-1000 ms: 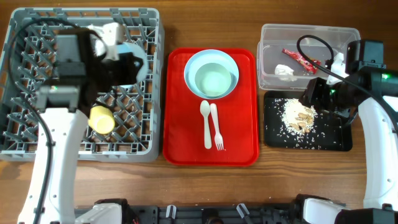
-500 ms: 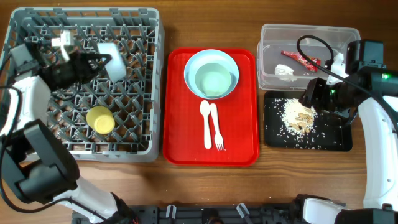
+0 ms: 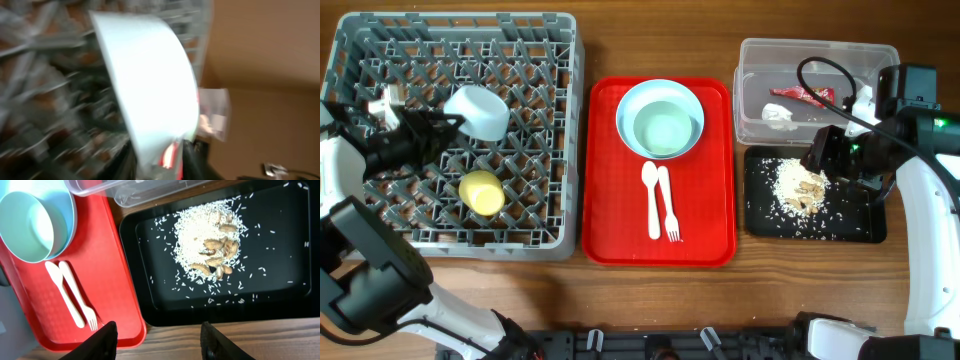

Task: Sort waste into correct bins and load items into the dishwasher rack
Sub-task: 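Place the small light-blue bowl upside down in the rack, then grasp the pale green bowl off the white plate with the left gripper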

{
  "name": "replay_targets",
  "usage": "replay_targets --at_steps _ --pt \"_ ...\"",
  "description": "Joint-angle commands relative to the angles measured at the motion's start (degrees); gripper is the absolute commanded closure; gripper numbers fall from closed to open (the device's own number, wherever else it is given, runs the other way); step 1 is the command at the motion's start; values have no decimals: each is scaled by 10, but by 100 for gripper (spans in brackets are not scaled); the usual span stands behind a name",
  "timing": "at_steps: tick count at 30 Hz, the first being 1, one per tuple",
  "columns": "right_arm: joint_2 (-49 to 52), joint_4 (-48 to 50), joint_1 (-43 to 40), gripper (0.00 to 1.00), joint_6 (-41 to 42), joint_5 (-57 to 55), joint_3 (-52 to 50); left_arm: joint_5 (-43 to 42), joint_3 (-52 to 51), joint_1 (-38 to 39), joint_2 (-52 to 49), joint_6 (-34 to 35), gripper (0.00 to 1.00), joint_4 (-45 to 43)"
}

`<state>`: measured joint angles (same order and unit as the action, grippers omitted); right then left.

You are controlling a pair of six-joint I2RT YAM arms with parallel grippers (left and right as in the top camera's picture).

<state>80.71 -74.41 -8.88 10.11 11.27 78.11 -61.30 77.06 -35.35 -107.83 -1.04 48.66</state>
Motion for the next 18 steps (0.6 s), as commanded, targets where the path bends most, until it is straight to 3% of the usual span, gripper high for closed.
replay_targets --at_steps 1,2,7,10,12,15,17,18 --pt "-5 1 -1 46 -12 -10 11 118 -6 -16 -11 0 53 19" --pt "-6 0 -1 46 -12 -10 11 118 -6 -20 -10 0 47 23" --pt "-6 0 -1 46 -12 -10 11 96 -6 -24 46 0 45 25" --pt "-6 0 -1 46 -12 -10 11 69 -6 -3 144 0 44 21" --pt "-6 2 -1 46 -11 -10 11 70 -6 42 204 -1 33 7" --pt "-6 1 -1 46 -11 -10 11 119 -6 151 256 -3 29 -40" --pt "-6 1 -1 46 -11 -10 11 215 -6 267 262 -2 0 -74" --pt "-6 2 -1 46 -11 -10 11 276 -6 334 254 -2 0 -89"
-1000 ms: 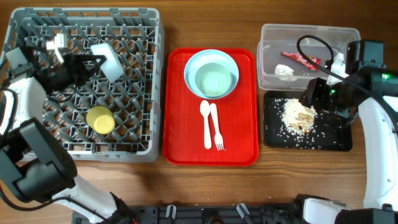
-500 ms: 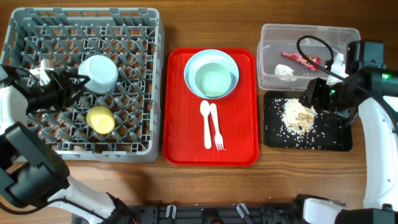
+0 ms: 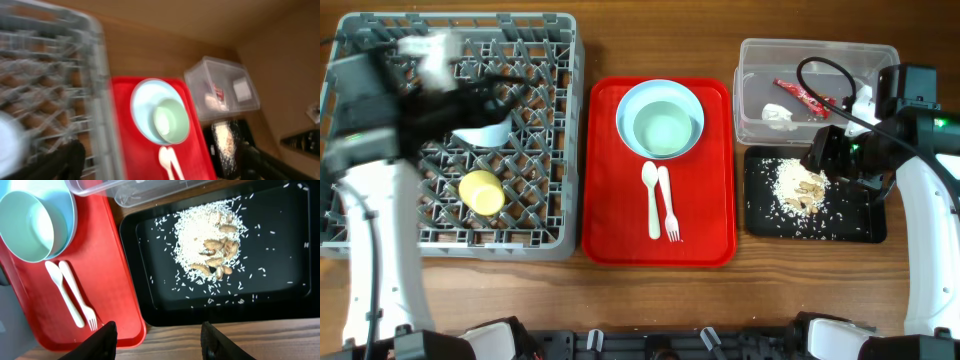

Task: Sort waste into correct bins and load items into the dishwasher rack
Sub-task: 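Grasp the pale green bowl off the white plate with the left gripper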

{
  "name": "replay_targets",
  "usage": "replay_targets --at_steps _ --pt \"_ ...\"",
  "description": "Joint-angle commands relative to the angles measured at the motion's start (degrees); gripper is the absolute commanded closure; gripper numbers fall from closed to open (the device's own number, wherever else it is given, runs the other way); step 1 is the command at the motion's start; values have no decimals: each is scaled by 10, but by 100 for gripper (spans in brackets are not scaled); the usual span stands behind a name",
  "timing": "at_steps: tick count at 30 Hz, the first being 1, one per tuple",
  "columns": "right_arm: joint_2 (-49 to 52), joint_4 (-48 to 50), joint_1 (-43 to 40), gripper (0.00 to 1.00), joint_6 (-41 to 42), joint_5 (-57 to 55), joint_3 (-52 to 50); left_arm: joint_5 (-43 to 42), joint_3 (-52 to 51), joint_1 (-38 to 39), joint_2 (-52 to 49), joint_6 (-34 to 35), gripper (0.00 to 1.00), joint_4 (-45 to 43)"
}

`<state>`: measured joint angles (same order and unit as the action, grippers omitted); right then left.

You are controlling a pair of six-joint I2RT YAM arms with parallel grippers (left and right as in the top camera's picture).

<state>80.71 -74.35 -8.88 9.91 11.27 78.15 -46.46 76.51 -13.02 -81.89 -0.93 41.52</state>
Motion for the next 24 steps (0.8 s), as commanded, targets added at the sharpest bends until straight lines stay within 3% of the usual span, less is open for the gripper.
replay_targets --at_steps 1,2,6,11,15,17,18,21,22,23,24 --pt "-6 1 -1 45 -9 -10 11 167 0 166 -15 -4 0 -31" --pt "-6 1 -1 43 -9 -10 11 181 0 226 -30 -4 0 -48" --pt "-6 1 -1 43 -9 -10 11 203 0 342 -85 -3 0 -146" --pt "-6 1 -1 43 -9 -10 11 423 0 442 -183 -4 4 -221" --pt "-6 1 -1 43 -9 -10 11 429 0 492 -280 -4 11 -231" --pt "-6 1 -1 43 -9 -10 11 429 0 497 -310 -4 22 -234" --pt "-6 1 -1 43 -9 -10 11 429 0 497 -328 -4 34 -235" --pt "-6 1 -1 43 -9 -10 11 430 0 497 -345 -4 38 -235" --pt "-6 1 -1 43 -9 -10 11 430 0 497 -345 -4 44 -235" --pt "-6 1 -1 43 -9 -10 11 429 0 497 -345 -4 63 -234" --pt "-6 1 -1 43 -10 -10 11 429 0 497 -345 -3 72 -233"
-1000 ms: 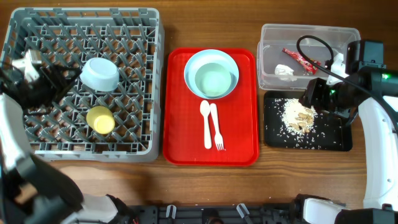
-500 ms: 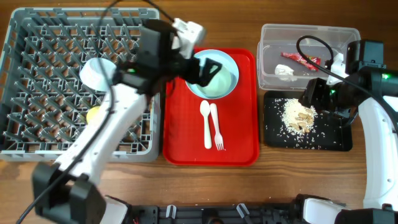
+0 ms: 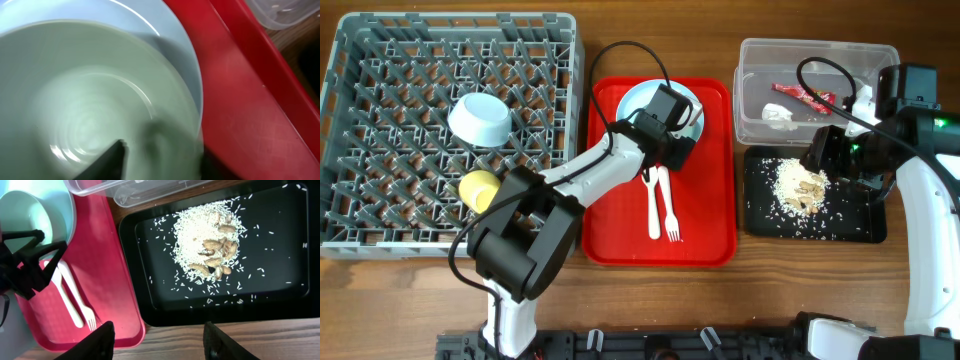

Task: Sort waste into correct bins and load items into the dishwasher rack
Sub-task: 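Grasp the pale green bowl off the white plate with the left gripper, then stand the pale green bowl in the rack with the left gripper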

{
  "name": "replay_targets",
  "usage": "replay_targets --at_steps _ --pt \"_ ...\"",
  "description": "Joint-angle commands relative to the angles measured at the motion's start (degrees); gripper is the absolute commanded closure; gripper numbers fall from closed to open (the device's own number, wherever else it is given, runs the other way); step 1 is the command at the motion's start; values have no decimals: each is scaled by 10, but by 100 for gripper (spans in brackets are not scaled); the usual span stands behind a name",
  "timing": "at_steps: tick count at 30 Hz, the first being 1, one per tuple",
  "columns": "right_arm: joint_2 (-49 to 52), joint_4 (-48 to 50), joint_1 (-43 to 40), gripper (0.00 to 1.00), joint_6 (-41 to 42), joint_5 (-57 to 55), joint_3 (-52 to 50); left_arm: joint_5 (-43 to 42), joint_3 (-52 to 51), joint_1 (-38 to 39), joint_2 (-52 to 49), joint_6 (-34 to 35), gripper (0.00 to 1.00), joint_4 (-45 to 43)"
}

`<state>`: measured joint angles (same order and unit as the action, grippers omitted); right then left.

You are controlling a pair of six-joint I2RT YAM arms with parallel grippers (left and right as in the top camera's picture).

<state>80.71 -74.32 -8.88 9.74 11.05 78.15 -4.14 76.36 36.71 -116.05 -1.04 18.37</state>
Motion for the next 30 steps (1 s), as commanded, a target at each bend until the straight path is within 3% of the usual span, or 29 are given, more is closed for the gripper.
replay_targets --at_steps 1,2,3,10,14,17,18,23,26,30 --pt "-6 1 -1 43 -8 -7 11 6 1 -1 -3 -2 87 3" --pt "-6 1 -1 43 -8 -7 11 6 1 -1 -3 -2 95 3" --pt "-6 0 -1 43 -8 -7 11 6 1 -1 -1 -2 96 2" --pt "-6 -2 -1 43 -8 -8 11 6 2 -11 118 0 96 -2" --pt "-6 -1 -1 43 -8 -7 11 -21 2 -69 216 19 96 -2" --pt "-6 -1 -1 43 -8 -8 11 -181 2 -171 249 47 96 -2" --pt "-6 -1 -1 43 -8 -7 11 -274 2 -226 248 65 96 -2" --pt "-6 -1 -1 43 -8 -7 11 -515 2 -406 193 141 96 -2" --pt "-6 -3 -1 43 -8 -7 11 -628 2 -476 132 167 96 -2" --pt "-6 -5 -1 43 -8 -7 11 -702 2 -533 56 183 96 -3"
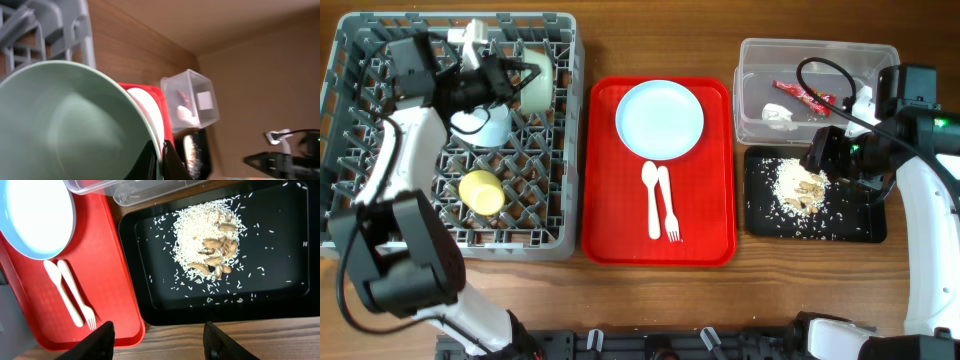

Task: Sort waste into correct bins and load items into the dishwasher rack
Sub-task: 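Stand the pale green bowl in the rack with the left gripper, then grasp the white spoon on the red tray with the left gripper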

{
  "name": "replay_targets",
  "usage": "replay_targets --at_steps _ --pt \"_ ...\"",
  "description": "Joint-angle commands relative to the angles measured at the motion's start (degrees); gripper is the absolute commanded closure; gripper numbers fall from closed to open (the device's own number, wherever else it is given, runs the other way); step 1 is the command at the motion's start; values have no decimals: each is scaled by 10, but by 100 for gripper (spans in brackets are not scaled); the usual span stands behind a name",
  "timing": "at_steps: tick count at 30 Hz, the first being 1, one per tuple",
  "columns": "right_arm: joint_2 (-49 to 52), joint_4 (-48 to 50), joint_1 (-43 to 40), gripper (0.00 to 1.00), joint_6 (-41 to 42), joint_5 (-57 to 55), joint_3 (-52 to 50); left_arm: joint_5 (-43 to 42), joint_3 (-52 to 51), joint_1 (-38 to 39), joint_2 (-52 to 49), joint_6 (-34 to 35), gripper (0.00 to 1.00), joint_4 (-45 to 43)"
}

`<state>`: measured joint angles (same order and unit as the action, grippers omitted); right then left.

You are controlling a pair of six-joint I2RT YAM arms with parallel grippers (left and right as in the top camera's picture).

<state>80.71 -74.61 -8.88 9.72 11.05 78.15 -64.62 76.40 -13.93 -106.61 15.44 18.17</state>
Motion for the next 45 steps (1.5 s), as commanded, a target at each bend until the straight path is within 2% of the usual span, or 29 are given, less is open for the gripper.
replay_targets --at_steps 1,4,5,6,7,8,10,15,17,20,22,25,32,34,36,39,45 --pt "-6 -3 -1 43 -8 -7 11 -112 1 -35 -50 18 96 -4" --pt "-6 -5 -1 43 -7 -7 11 -124 1 -70 -68 17 94 -9" --pt "-6 -7 -1 43 -7 -7 11 -125 1 -80 -68 18 86 -16" --pt "-6 -7 -1 43 -7 -7 11 -124 1 -93 -68 17 75 -17" --pt "-6 -7 -1 43 -7 -7 11 -125 1 -103 -68 17 56 -18" --pt "-6 -7 -1 43 -7 -7 11 -126 1 -119 -68 18 42 -21" --pt "-6 -7 -1 43 -7 -7 11 -139 1 -141 -67 19 0 -21" --pt "-6 -11 -1 43 -8 -8 11 -151 1 -176 -14 53 0 -60" --pt "-6 -11 -1 43 -8 -7 11 -150 1 -179 48 65 0 -84" --pt "-6 -10 -1 43 -7 -8 11 -121 1 -155 127 64 0 -48" --pt "-6 -9 -1 43 -7 -8 11 -31 1 -118 161 52 0 23" --pt "-6 -10 -1 43 -8 -8 11 189 1 -8 189 43 0 139" --pt "-5 -6 -1 42 -10 -8 11 559 1 309 183 47 0 271" --pt "-5 -4 -1 42 -10 -8 10 638 -1 385 172 97 0 294" --pt "-5 -5 -1 40 -10 -8 10 652 -5 442 148 174 0 297" --pt "-5 -5 -1 34 -10 -8 10 652 -7 484 97 256 0 297" --pt "-5 -8 -1 34 -22 -8 10 654 -7 505 -20 270 0 297"
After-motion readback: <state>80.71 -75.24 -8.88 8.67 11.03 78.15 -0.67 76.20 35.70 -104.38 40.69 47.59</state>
